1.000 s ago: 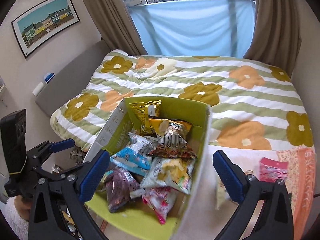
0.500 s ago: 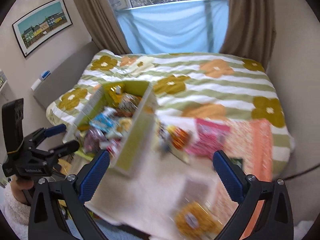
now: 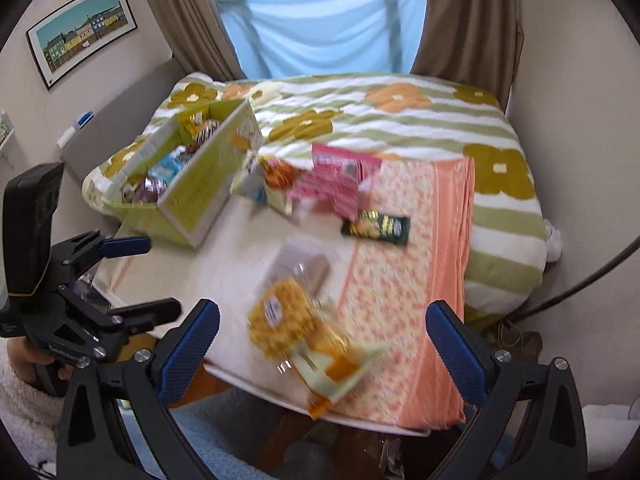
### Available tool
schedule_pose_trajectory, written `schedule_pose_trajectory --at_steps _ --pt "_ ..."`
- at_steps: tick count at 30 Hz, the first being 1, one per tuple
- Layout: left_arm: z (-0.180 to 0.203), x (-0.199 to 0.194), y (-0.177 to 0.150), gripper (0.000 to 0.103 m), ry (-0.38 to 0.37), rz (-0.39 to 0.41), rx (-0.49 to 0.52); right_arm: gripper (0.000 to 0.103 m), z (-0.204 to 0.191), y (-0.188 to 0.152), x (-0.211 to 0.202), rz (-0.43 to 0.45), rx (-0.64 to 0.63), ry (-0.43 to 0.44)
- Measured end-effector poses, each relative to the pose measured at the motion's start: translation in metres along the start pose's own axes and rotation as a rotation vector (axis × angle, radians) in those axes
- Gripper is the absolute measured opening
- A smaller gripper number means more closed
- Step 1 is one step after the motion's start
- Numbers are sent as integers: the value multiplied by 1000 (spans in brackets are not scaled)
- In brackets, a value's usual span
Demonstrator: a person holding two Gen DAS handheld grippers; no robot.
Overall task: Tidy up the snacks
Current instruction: 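Move both grippers back toward the remaining snacks on the table, then grasp the waffle pack with the left gripper while the right gripper grasps the cake pack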
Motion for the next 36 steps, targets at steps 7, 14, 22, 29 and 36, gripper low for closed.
schedule_pose_trajectory --at_steps 7,14,22,29,36 --pt "18 57 -5 102 -15 -113 77 103 24 -32 16 -43 -31 30" --pt "7 102 -8 102 -64 -182 27 103 22 -54 41 -89 -129 66" --pt "-2 118 -13 90 -138 -200 -2 103 9 -66 74 -138 -227 125" --pt "-8 113 -21 80 -160 -196 -17 103 -5 -68 98 -154 -323 127" --pt "-18 103 -21 73 -146 -175 -29 103 -15 -73 110 -172 -437 88"
Point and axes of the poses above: each gripper's, at about its wrist camera, not at the fingertips, and x roughly the way its jaws point, z to its right, y to its top, the point moved 8 cm from there along x, roughly the way its jaws point, and after that the axes turned 3 degrees about -y, right-handed, at the moved point
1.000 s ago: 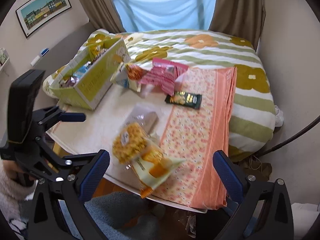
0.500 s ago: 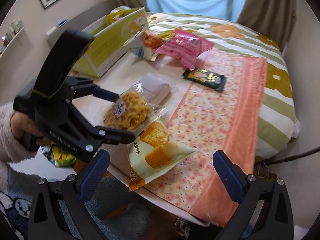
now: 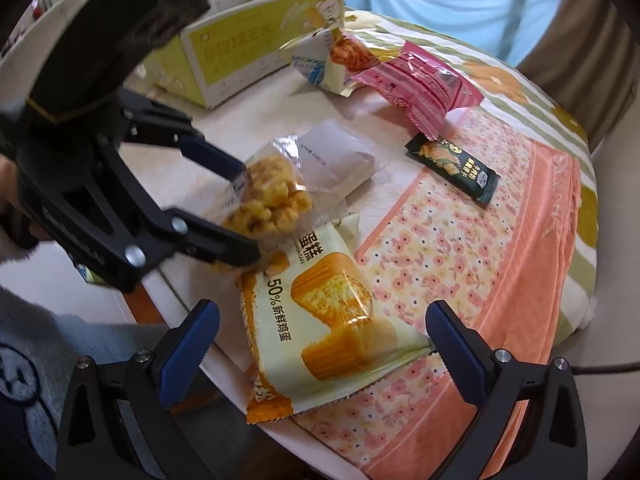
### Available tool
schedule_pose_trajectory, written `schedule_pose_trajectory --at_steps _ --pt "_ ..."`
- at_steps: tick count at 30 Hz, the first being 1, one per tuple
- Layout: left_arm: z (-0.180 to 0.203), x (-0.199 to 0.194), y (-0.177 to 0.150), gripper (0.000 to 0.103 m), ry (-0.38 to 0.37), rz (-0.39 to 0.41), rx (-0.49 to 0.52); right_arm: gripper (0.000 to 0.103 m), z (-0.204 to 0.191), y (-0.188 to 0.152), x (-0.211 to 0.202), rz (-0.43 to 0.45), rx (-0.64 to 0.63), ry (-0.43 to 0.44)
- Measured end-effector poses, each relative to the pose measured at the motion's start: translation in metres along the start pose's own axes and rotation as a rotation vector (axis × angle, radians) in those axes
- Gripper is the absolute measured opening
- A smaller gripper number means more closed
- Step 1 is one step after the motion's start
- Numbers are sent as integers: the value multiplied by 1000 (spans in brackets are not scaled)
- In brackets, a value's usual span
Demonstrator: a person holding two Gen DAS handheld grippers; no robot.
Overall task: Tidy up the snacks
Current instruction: 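Grasp the waffle pack with the left gripper while the right gripper grasps the cake pack, then carry the waffle pack and cake pack over the box with both grippers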
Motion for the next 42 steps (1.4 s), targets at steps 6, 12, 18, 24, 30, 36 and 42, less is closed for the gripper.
schedule_pose_trajectory --at_steps 6,12,18,24,30,36,42 --pt "-16 -18 -6 72 5 30 -49 103 -8 -2 11 -27 -63 -23" --pt "-30 -28 -13 72 26 30 -67 103 -14 0 25 -41 -96 -41" --pt "-38 -35 -17 72 32 37 -87 92 -15 2 34 -52 -117 -69" --pt "-37 -42 -16 72 35 57 -92 71 -3 2 28 -50 -50 -66" --pt "-34 -68 -13 72 44 104 -96 70 5 0 9 -42 22 -76" --pt "-37 -106 -5 72 44 179 -138 70 11 18 -28 17 61 -114" --pt "-61 -162 3 72 81 275 -189 70 16 55 -58 86 70 -148"
Point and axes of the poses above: each gripper's, at about its wrist camera, not at the fingertips, and x roughly the way its jaws point, z to its right, y to its top, the point moved 8 cm from there along x, roughly the way its jaws point, and after that the axes turned 3 degrees about -y, right-handed, at the moved point
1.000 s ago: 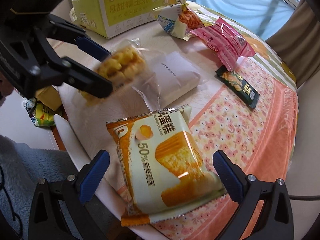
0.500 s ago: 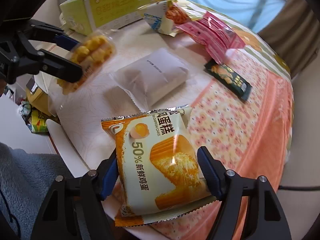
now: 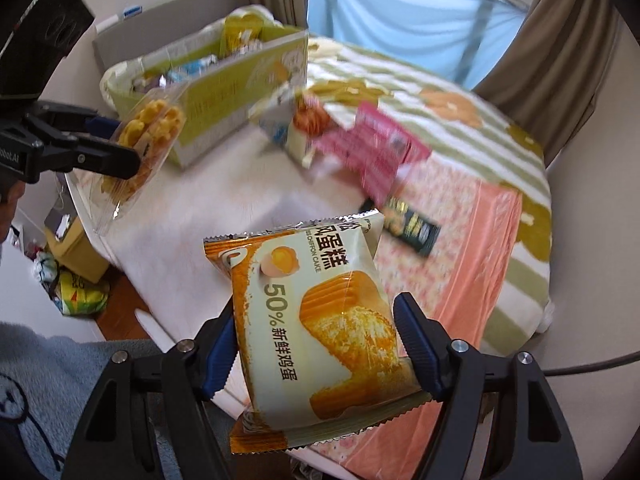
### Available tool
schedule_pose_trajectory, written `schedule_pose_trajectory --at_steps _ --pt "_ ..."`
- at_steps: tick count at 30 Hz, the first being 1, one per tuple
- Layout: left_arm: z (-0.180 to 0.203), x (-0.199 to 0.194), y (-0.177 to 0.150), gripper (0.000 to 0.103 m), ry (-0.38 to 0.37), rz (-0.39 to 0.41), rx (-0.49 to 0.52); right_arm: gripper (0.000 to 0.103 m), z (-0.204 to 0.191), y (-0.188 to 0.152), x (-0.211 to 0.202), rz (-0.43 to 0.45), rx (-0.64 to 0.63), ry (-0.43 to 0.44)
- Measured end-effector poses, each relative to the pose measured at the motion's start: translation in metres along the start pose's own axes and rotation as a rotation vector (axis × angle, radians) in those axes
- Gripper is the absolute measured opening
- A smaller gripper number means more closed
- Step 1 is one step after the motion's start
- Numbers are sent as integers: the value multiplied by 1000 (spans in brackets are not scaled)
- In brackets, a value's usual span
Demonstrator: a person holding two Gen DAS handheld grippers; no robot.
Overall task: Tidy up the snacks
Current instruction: 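Carry the waffle pack and cake pack over the box with both grippers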
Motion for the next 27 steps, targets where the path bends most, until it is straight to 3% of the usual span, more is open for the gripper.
schedule_pose_trajectory --at_steps 7,12,22,27 --pt "-59 -50 47 72 64 97 -20 70 -18 81 -17 81 -20 -2" --pt "-111 -63 79 72 88 114 -31 70 -42 147 -18 162 -28 13" --pt "-226 -58 128 73 115 59 -52 70 -95 261 26 172 29 45" --pt "-259 -42 143 74 104 7 -35 70 -115 292 52 142 93 58"
Point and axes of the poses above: each gripper's, at about its wrist camera, not at the fingertips, and x roughly the way its jaws point, z to its right, y to its top, the point moved 8 cm from there along x, roughly the way its jaws point, and after that the axes turned 3 degrees about -y, right-handed, at the moved point
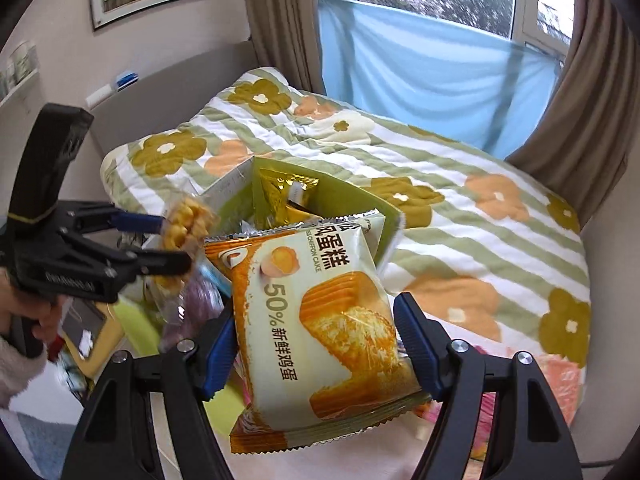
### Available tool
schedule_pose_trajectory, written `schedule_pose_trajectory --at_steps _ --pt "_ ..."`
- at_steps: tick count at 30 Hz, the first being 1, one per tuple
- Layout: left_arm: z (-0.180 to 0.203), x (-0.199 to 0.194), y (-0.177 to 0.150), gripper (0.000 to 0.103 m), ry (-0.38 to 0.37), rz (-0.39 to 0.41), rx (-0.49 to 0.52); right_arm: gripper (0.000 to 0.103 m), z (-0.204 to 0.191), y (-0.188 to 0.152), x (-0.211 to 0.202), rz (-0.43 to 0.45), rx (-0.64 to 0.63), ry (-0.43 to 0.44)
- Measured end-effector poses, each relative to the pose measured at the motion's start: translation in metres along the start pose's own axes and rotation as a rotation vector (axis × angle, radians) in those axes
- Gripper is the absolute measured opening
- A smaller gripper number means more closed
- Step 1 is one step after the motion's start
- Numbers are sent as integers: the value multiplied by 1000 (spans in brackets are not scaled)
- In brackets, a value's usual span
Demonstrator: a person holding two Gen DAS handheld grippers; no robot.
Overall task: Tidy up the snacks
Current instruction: 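Carry the waffle pack and cake pack over the box with both grippers, then open both grippers to drop the waffle and cake packs into the box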
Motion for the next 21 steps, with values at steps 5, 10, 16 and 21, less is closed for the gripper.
schedule_pose_trajectory --at_steps 5,10,16,21 --pt "-15 27 7 84 73 -50 83 70 -15 6 23 -36 62 -4" --pt "-16 32 -4 103 66 -70 92 70 -18 4 33 -69 96 -4" --pt "-20 17 -24 103 86 -65 8 70 -18 -1 37 -83 124 24" --pt "-27 -7 -32 103 118 -12 -69 70 -28 -3 32 -74 123 61"
Point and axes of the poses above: each gripper's, at about its wrist camera, not at the fingertips, and x roughly the way its jaws point, z to its right, y to its top, the point moved 8 cm from there along x, roughly the way its jaws point, and after that the axes turned 3 degrees about -y, right-handed, at the moved point
